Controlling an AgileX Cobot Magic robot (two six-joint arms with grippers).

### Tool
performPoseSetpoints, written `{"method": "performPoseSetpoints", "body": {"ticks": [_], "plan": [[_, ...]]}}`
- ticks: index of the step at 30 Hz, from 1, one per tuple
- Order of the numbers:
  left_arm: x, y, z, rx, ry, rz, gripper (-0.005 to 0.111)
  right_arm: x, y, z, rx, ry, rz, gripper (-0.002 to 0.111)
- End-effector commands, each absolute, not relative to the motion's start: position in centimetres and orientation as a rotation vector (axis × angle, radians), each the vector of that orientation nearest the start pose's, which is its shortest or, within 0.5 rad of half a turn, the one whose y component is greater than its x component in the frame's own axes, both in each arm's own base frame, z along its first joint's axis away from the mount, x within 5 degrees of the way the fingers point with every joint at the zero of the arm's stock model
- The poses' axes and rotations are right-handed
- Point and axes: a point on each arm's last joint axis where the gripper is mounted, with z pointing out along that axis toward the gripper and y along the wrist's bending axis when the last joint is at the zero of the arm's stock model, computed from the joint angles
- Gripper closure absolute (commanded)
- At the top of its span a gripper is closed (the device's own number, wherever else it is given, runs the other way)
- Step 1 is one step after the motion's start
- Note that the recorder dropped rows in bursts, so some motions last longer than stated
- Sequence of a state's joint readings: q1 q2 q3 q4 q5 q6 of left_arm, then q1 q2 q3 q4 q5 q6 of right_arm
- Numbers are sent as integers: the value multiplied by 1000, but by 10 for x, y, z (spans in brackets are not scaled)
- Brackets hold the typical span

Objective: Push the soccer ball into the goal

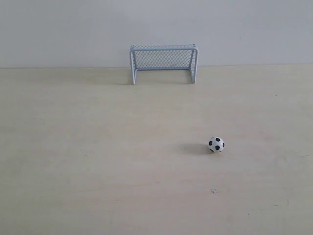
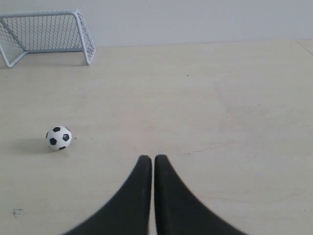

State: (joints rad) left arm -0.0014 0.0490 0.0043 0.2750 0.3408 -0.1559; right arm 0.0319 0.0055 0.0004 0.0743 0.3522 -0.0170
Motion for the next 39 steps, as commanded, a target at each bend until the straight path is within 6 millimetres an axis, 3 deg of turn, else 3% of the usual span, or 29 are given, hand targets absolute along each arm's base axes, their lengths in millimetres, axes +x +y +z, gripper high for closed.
{"method": "performPoseSetpoints", "body": {"ticks": [1, 22, 39], "plan": [[57, 8, 181, 35, 1865, 143, 100, 53, 4, 182, 1, 1827, 78, 108], [57, 8, 181, 35, 1865, 143, 100, 54, 4, 186, 3, 1784, 77, 108], [57, 8, 181, 35, 1865, 143, 100, 56, 2, 206, 22, 1563, 77, 108]]}}
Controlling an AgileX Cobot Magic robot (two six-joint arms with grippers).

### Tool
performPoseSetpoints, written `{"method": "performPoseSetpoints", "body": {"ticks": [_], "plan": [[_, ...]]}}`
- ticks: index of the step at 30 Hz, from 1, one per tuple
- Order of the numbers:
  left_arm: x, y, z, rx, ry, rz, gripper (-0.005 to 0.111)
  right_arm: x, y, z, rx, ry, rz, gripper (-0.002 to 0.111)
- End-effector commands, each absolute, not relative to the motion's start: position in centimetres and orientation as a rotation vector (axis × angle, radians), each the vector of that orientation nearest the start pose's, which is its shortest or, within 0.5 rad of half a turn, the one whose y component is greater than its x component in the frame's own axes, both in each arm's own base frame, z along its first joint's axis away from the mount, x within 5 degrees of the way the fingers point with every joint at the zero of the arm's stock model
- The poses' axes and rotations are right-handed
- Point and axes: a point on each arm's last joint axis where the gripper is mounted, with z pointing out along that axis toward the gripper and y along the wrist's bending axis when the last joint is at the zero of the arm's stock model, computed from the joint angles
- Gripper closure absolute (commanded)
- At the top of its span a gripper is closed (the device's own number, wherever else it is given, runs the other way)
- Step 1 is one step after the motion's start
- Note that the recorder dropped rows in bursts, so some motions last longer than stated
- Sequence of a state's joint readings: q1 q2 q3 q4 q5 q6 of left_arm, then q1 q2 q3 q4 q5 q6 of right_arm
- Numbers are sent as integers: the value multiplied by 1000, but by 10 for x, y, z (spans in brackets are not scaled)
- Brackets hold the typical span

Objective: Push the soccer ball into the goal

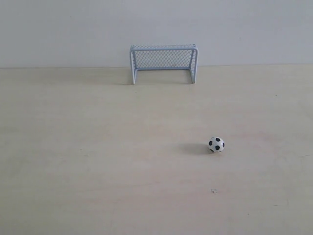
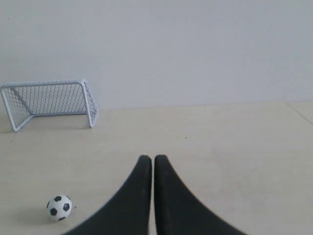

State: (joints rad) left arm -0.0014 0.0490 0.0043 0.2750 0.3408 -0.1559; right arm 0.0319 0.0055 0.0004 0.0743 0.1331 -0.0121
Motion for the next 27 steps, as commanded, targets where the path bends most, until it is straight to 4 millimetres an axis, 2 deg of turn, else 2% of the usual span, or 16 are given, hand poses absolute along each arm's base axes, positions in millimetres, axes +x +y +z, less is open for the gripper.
{"method": "performPoseSetpoints", "body": {"ticks": [1, 7, 13, 23, 27], "plan": [[57, 8, 181, 35, 1865, 143, 100, 56, 2, 208, 22, 1541, 76, 108], [57, 8, 181, 35, 1865, 143, 100, 56, 1, 217, 27, 1447, 73, 108], [57, 8, 181, 35, 1865, 143, 100, 55, 1, 220, 19, 1447, 67, 108], [57, 8, 181, 35, 1865, 143, 100, 44, 2, 263, 3, 1395, 62, 108], [57, 8, 181, 35, 1865, 143, 100, 49, 2, 278, 17, 1426, 80, 108]]}}
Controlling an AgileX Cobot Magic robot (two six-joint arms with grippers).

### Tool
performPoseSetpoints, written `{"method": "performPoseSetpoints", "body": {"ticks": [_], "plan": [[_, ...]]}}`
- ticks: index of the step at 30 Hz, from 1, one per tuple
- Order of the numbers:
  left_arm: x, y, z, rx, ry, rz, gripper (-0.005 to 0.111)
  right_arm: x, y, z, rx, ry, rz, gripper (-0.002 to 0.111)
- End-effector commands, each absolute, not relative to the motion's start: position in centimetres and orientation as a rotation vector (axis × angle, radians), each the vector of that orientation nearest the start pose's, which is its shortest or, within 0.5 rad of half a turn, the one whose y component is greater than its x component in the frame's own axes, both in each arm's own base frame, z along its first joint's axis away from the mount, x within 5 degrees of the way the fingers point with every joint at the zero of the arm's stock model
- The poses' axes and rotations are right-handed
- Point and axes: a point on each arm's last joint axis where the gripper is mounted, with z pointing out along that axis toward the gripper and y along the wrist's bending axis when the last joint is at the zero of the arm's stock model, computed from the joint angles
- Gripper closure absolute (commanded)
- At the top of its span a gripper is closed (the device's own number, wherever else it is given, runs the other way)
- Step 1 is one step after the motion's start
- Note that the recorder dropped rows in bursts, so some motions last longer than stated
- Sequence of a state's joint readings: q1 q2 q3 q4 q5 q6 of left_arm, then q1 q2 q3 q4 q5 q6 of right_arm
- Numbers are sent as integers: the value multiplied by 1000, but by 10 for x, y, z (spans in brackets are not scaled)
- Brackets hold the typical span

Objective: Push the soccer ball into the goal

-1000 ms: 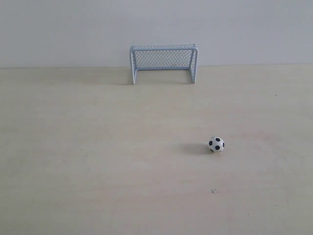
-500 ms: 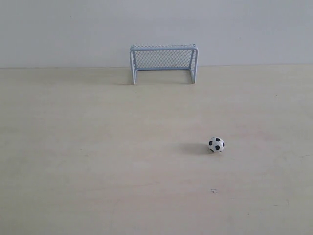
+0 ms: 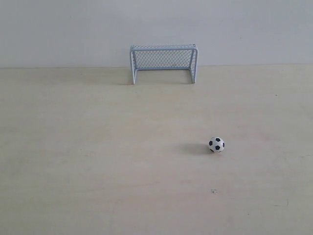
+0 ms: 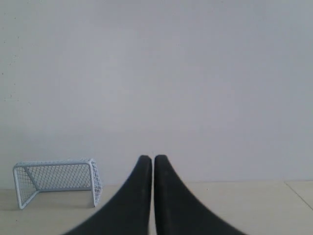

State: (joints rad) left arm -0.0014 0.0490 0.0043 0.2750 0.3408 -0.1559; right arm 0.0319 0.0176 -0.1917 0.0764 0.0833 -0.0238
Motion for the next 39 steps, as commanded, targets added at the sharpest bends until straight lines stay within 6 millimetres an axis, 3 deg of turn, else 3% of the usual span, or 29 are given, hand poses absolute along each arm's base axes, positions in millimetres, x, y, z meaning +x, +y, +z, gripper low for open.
{"method": "performPoseSetpoints", "body": {"ticks": [1, 5, 16, 24, 39], "plan": [[57, 8, 181, 35, 1865, 143, 100, 53, 2, 279, 19, 1463, 83, 108], [57, 8, 181, 35, 1865, 143, 100, 72, 3, 293, 17, 1602, 84, 108], [57, 8, 181, 35, 1865, 143, 100, 115, 5, 318, -8, 1785, 65, 108], [57, 8, 181, 35, 1865, 143, 100, 145, 6, 324, -54, 1882, 28, 108], [57, 8, 181, 35, 1865, 143, 100, 182, 7, 329, -252, 2062, -81, 108]]}}
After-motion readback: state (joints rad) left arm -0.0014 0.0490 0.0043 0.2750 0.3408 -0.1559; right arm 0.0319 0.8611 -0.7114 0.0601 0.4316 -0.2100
